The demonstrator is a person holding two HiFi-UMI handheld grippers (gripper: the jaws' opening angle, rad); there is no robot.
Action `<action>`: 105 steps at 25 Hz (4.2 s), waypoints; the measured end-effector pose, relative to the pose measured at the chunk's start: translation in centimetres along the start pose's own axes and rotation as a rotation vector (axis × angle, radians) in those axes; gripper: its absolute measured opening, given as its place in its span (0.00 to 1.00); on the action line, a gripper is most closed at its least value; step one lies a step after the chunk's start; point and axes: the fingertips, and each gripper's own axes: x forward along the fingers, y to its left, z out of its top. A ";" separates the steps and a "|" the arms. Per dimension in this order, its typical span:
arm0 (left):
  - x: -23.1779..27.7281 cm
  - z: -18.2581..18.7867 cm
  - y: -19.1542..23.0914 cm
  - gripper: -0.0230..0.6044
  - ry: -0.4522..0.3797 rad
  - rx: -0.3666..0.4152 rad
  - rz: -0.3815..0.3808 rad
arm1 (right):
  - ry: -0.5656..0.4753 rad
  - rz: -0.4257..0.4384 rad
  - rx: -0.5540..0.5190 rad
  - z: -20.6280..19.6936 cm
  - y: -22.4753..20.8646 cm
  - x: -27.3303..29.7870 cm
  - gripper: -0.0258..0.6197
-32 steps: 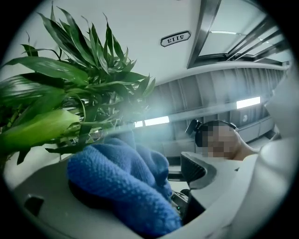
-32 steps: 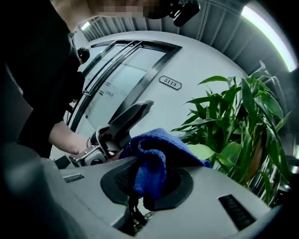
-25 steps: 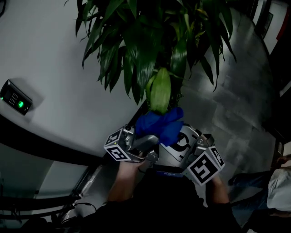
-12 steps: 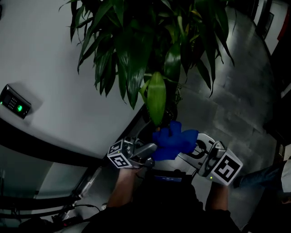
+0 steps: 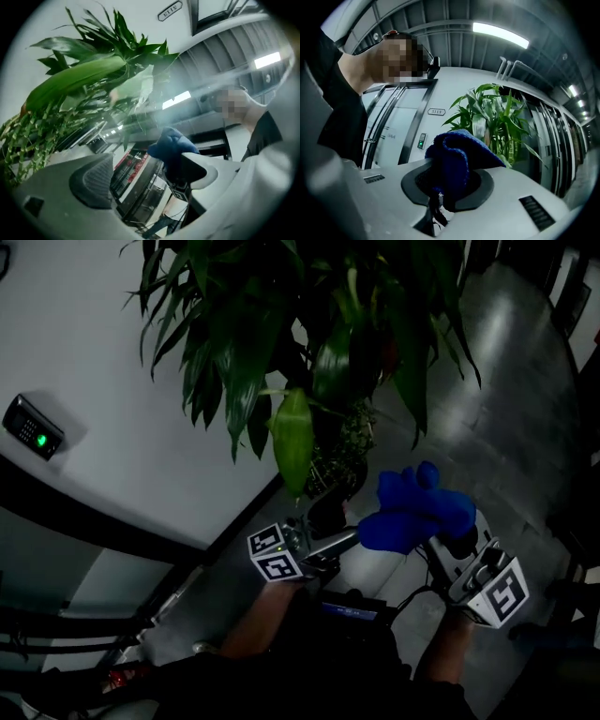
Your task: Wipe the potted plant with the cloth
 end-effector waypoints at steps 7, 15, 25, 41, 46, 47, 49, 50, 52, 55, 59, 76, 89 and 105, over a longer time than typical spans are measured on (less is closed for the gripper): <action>2.9 6.4 -1.0 0.75 -0.175 0.227 0.201 | -0.045 0.067 0.005 -0.1 -1.6 -2.2 0.15; 5.2 9.7 -3.8 0.75 -0.255 0.395 0.314 | -0.102 0.181 0.034 0.1 -2.3 -3.5 0.15; 9.1 12.9 -10.1 0.75 -0.193 0.377 -0.006 | -0.167 0.176 0.017 1.9 -3.2 -5.8 0.15; 7.5 19.2 -6.5 0.75 -0.203 0.131 -0.153 | -0.108 -0.022 -0.308 11.0 -2.3 3.0 0.15; 6.2 19.0 -9.1 0.75 -0.114 0.184 -0.299 | -0.175 -0.113 -0.517 16.7 -1.6 8.6 0.15; 5.7 19.1 -9.1 0.75 -0.101 0.169 -0.329 | -0.171 -0.119 -0.548 17.1 -1.7 10.0 0.15; 5.1 19.8 -8.4 0.75 -0.095 0.103 -0.368 | -0.169 -0.145 -0.571 17.8 -2.5 12.7 0.15; 5.0 20.2 -7.9 0.75 -0.097 0.067 -0.375 | -0.172 -0.163 -0.570 17.9 -3.0 13.9 0.15; 5.3 20.7 -7.0 0.75 -0.091 0.021 -0.372 | -0.155 -0.200 -0.580 17.5 -4.1 16.1 0.15; 5.9 20.8 -6.2 0.75 -0.074 -0.015 -0.364 | -0.060 -0.251 -0.648 15.6 -5.8 18.7 0.15; 6.0 21.0 -5.7 0.75 -0.104 -0.083 -0.405 | 0.012 -0.314 -0.636 12.7 -8.4 20.5 0.15; 6.2 20.7 -5.0 0.75 -0.195 -0.164 -0.462 | 0.092 -0.102 -0.303 5.3 -7.9 19.7 0.15; 6.0 20.4 -3.9 0.75 -0.287 -0.251 -0.457 | -0.003 0.038 -0.128 5.3 -3.7 16.5 0.15; 7.6 18.8 -4.4 0.75 -0.234 -0.150 -0.404 | 0.204 -0.099 -0.700 5.6 -7.6 17.7 0.15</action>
